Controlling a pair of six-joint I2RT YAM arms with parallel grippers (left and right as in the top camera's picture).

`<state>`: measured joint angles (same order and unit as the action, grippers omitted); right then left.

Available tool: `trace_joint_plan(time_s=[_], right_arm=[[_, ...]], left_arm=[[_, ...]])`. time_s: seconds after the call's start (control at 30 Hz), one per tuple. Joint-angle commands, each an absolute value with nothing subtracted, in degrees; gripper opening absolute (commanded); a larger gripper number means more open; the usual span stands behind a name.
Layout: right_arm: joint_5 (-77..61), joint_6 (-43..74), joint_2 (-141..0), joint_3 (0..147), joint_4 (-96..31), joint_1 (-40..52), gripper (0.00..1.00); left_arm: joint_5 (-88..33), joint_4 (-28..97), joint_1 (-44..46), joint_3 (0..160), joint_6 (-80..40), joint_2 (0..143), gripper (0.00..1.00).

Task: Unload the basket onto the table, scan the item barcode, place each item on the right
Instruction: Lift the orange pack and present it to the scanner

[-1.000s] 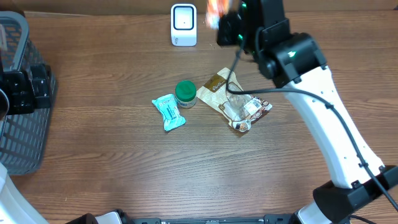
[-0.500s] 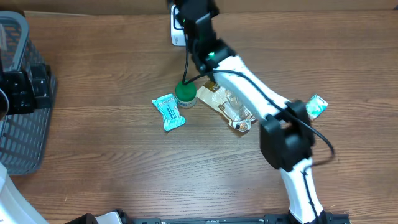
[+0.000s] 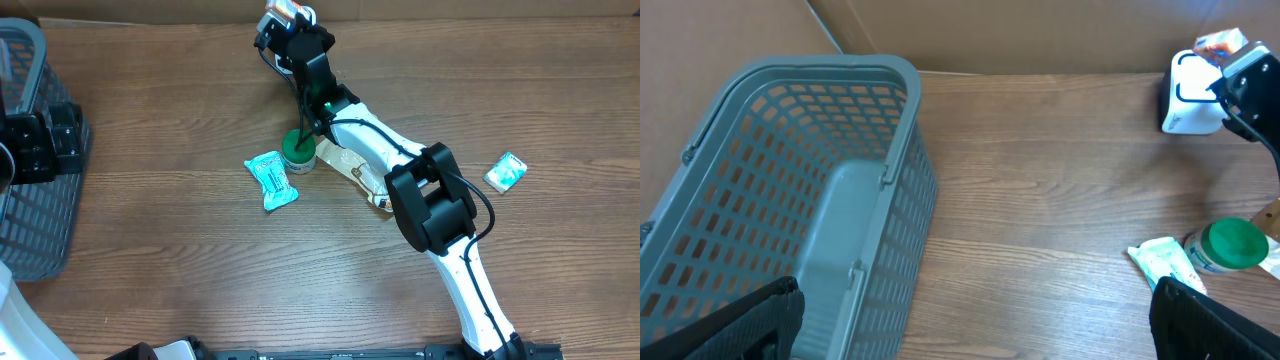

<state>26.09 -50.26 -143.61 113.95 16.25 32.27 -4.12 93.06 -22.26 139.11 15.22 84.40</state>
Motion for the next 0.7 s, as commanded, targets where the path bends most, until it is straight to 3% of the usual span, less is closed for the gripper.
trace_joint_plan(time_s=[0.0, 0.67], right_arm=[[25.5, -50.9, -145.1, 114.2, 15.7, 31.4, 0.04], [25.6, -50.4, -142.5, 114.2, 14.7, 32.9, 0.04]], left_arm=[[-4.5, 92.8, -22.5, 139.2, 16.1, 84.4, 1.00], [-4.5, 92.8, -22.5, 139.2, 16.1, 84.4, 1.00]])
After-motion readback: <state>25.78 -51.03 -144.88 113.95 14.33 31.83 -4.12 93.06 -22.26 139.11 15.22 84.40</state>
